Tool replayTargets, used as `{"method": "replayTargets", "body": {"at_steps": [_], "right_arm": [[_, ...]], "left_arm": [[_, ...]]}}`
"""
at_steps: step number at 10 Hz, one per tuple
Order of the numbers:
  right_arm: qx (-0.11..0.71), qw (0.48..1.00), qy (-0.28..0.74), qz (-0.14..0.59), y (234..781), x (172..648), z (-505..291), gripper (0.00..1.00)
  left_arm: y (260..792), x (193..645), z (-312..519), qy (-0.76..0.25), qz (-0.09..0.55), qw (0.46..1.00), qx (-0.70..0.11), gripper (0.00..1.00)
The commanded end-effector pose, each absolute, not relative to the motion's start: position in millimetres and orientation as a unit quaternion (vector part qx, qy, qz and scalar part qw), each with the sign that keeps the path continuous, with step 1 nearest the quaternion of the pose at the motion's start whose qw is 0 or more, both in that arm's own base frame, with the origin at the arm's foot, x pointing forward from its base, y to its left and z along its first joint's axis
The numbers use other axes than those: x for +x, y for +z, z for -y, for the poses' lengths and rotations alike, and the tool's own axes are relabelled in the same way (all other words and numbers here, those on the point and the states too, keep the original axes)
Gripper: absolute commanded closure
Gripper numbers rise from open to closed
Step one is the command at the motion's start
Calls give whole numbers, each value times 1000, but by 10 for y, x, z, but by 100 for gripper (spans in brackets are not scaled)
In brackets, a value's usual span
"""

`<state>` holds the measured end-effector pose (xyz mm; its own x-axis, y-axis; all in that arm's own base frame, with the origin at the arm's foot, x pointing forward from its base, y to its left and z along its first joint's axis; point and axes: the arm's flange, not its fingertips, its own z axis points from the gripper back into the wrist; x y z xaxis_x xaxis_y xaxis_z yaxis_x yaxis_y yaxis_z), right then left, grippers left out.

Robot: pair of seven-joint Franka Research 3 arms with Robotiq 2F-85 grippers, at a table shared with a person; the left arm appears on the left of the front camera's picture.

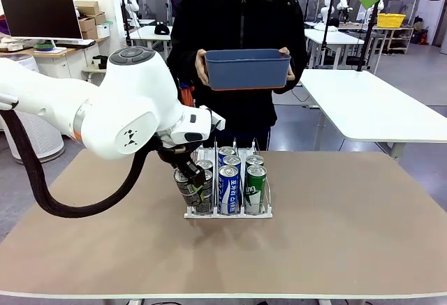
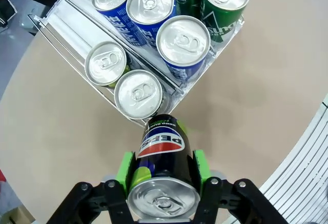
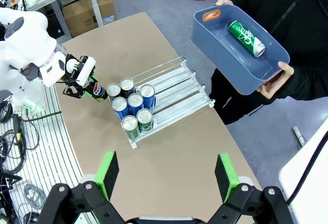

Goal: Fill the beverage cans into the dispenser.
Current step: Place the picked Pepsi coke in the line of the Automatic Can Dispenser with the same cans.

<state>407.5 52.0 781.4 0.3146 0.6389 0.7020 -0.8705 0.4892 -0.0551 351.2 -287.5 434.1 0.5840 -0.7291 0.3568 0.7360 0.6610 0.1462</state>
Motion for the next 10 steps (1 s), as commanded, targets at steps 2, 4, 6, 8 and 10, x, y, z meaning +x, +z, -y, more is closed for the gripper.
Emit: {"method": "replayTargets", "body": {"at_steps": [2, 4, 6, 8, 10], "right_arm": [[175, 791, 476, 341, 7808, 4076, -524, 0], [175, 791, 476, 341, 7808, 4076, -524, 0], [175, 791, 476, 341, 7808, 4076, -524, 0], [175, 791, 476, 341, 7808, 4076, -524, 0], [175, 791, 476, 341, 7808, 4076, -524, 0]], "left_arm": [[4326, 3711, 2892, -401, 211, 891, -21, 43], [4258, 3854, 2909, -386, 216, 897, -20, 43], [4221, 3939, 2936, -388, 210, 897, -22, 43], [4228, 4042, 3009, -387, 216, 895, -40, 43], [4231, 4109, 3052, -389, 219, 894, -44, 43]]}}
